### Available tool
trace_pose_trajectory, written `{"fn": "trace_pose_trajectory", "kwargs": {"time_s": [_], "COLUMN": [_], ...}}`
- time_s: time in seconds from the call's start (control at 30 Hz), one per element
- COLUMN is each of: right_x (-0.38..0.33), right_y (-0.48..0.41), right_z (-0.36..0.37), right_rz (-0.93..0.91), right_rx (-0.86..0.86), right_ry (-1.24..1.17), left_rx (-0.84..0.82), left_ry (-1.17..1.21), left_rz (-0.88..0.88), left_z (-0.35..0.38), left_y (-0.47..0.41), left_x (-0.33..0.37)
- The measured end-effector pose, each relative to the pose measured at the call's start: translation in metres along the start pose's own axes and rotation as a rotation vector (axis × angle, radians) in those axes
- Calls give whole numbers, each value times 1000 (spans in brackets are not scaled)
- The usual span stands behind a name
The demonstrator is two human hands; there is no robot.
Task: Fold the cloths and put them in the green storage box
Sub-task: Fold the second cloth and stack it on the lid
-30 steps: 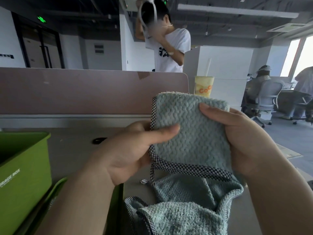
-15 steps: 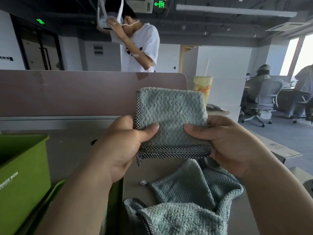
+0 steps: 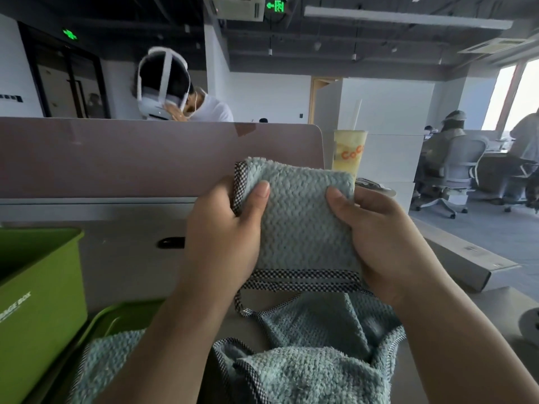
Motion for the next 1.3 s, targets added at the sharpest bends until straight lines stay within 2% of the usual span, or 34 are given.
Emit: {"fn": "trace_pose_trajectory", "kwargs": {"time_s": [0.13,0.27,0.37,0.43,0.5,0.57,0.63,0.73,0.93,1.0,1.1,1.2,1.3], "right_x": [3,17,23,26,34,47,62,84,132,149,162,166,162], "right_y": [1,10,18,22,26,32,37,42,54,54,54,57,57], "right_z": [6,23,31,39,53,73,92,119,163,167,164,161,159], "right_rz": [11,238,319,328,332,348,362,378,421,369,259,254,193], "right_rx": [51,-200,-214,-173,-146,-126,-112,-120,-72,-9,75,78,113], "right_ry": [-105,49,25,-16,-11,11,50,109,131,208,467,476,587], "left_rx": [36,49,3,-87,-169,-216,-290,-376,-218,-180,-218,-225,-219], "left_ry": [-181,-180,-19,294,484,450,289,179,-25,-31,-124,-220,-288], "left_rz": [132,61,-190,-424,-588,-659,-699,-697,-649,-667,-595,-537,-476], "left_z": [2,-3,-16,-23,-34,-50,-69,-95,-132,-136,-131,-131,-134], "left_y": [1,0,5,13,23,34,47,68,97,109,118,118,117], "left_x": [3,-5,-22,-33,-39,-50,-64,-81,-127,-140,-155,-158,-156]}}
Point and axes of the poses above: each hand's wrist, its own y-axis away from the middle knuckle, its own z-axis out of the palm, x = y × z, the point moved 4 cm from there along -y, towards the middle knuckle, and after that the axes turned 10 degrees about z, right-handed, at the moved point
